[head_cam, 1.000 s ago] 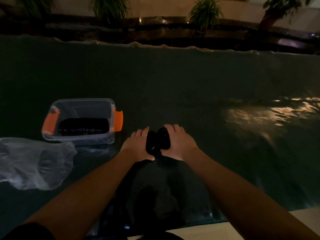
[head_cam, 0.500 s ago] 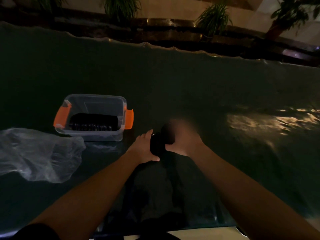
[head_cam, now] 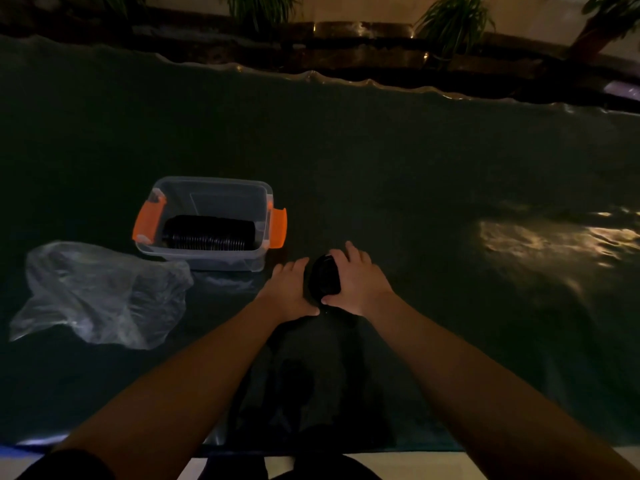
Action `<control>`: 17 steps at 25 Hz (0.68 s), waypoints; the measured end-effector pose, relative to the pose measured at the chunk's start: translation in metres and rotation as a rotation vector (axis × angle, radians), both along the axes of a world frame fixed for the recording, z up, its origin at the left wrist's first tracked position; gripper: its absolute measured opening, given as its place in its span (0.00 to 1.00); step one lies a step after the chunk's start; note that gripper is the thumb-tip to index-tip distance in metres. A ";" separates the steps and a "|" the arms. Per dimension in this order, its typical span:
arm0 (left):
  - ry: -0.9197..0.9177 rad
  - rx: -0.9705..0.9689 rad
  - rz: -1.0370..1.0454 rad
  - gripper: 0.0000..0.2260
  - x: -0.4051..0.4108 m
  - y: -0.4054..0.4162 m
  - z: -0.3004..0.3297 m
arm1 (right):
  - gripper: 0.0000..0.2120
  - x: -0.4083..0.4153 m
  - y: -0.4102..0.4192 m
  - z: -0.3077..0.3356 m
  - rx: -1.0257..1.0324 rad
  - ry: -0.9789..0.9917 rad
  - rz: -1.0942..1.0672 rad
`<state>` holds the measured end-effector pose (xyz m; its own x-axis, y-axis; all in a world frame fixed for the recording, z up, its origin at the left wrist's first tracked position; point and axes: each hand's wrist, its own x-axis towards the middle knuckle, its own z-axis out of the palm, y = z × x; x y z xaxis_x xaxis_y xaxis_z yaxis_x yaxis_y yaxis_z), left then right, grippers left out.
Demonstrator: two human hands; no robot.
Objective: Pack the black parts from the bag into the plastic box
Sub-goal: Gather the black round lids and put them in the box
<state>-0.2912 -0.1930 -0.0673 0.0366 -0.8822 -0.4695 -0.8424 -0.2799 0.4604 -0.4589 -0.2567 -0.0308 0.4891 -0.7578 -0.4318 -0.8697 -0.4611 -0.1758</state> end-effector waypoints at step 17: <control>0.515 0.188 0.277 0.44 -0.023 0.000 0.017 | 0.25 0.001 0.035 -0.014 -0.215 0.075 0.028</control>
